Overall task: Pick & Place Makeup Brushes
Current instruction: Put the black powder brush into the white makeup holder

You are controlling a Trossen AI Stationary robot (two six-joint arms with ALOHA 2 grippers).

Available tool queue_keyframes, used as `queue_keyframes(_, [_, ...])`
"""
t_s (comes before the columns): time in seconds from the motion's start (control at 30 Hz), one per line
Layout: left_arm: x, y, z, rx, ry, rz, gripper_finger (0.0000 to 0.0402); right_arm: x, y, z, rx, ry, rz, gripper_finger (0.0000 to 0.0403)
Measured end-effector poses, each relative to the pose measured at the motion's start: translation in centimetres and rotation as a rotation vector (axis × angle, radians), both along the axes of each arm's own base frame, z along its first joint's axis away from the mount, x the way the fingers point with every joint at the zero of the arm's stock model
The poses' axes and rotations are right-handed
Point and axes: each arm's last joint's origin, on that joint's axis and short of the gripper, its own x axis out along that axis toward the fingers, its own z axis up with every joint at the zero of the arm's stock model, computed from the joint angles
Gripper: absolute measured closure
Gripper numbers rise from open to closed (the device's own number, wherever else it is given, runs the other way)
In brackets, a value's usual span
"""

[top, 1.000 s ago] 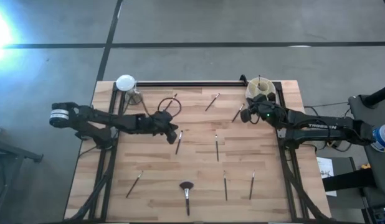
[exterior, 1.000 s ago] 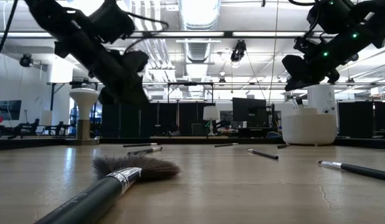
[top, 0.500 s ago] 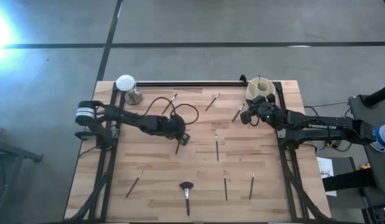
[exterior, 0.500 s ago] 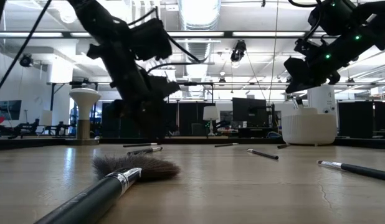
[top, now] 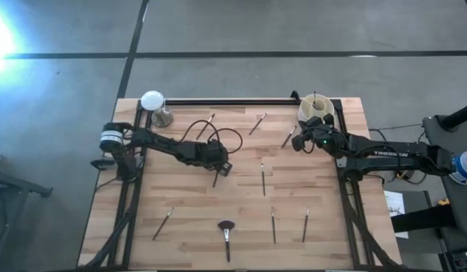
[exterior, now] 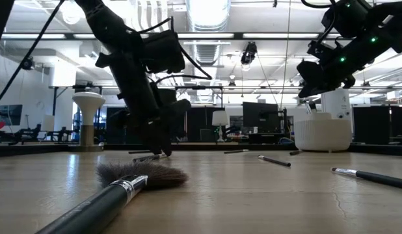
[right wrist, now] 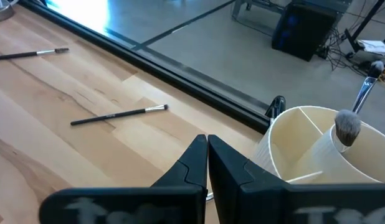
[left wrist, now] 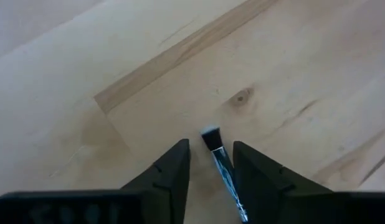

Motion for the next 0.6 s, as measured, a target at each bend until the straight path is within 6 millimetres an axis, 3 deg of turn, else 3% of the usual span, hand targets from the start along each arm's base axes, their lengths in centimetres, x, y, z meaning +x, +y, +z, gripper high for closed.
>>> queue_keyframes(0.33, [-0.7, 0.1, -1.0, 0.048, 0.128, -0.121, 0.0388, 0.0, 0.0, -0.6, 0.014, 0.003, -0.002, 0.0394])
queue_keyframes(0.47, [-1.4, 0.4, -0.6, 0.081, 0.103, -0.138, 0.0393, -0.2, 0.0, -1.6, 0.026, 0.043, -0.006, 0.0394])
queue_keyframes(0.6, [-2.7, 0.4, -0.2, 0.110, 0.013, -0.137, 0.0397, 0.0, -0.2, -0.9, -0.008, 0.033, 0.002, 0.0394])
